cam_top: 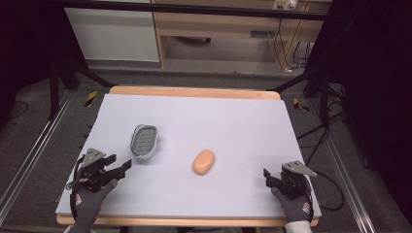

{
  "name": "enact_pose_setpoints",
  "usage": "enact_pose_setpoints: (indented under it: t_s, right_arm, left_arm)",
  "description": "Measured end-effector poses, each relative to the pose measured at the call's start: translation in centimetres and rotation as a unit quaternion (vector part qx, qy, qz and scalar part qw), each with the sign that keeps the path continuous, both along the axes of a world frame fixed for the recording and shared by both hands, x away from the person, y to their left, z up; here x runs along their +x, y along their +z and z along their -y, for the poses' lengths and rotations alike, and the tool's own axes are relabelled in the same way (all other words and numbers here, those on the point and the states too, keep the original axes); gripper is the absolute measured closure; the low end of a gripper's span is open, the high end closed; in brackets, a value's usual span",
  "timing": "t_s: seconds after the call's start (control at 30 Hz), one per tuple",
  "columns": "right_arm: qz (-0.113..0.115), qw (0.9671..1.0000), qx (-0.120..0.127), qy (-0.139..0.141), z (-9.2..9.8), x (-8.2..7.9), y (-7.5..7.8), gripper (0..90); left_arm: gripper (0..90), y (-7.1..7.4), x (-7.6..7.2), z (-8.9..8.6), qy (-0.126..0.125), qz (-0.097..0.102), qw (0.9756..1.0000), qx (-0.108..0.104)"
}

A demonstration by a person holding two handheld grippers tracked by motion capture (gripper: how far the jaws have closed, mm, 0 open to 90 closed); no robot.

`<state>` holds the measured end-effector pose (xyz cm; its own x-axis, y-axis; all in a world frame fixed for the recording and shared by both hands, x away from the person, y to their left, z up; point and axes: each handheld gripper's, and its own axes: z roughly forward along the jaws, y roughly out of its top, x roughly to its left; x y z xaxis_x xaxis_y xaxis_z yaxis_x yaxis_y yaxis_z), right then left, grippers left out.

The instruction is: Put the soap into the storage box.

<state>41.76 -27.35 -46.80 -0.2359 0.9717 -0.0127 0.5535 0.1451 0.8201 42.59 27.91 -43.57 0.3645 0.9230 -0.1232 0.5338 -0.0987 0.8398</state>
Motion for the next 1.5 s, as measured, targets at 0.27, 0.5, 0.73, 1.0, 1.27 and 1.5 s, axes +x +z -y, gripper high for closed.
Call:
enact_pose_setpoints:
  t_s: [0.27, 0.5, 0.73, 1.0, 1.27, 1.5]
  right_arm:
    - [-0.001, 1.0000, -0.001, 0.004, -0.2, 0.0, 0.0, 28.4]
    - [0.004, 1.0000, -0.004, 0.007, -0.3, 0.1, 0.0, 28.7]
    - [0.004, 0.9999, -0.005, 0.008, -0.4, 0.1, 0.0, 28.8]
    - [0.008, 0.9999, -0.006, 0.008, -0.5, 0.1, 0.1, 28.8]
    - [0.009, 0.9999, -0.005, 0.011, -0.6, 0.1, 0.1, 28.8]
    - [0.009, 0.9999, -0.005, 0.011, -0.7, 0.1, 0.2, 28.7]
  left_arm:
    - [32.1, 0.6, -0.1, 1.3, -0.016, 0.008, 0.9998, 0.003]
    - [30.4, 0.9, -0.1, 2.4, -0.029, 0.011, 0.9995, 0.008]
    - [29.7, 1.3, 0.3, 3.7, -0.043, 0.017, 0.9988, 0.015]
    - [28.7, 2.2, 0.8, 5.2, -0.059, 0.023, 0.9978, 0.020]
    - [28.3, 2.8, 1.4, 6.8, -0.072, 0.027, 0.9968, 0.020]
    - [27.9, 3.1, 2.0, 8.2, -0.080, 0.028, 0.9962, 0.022]
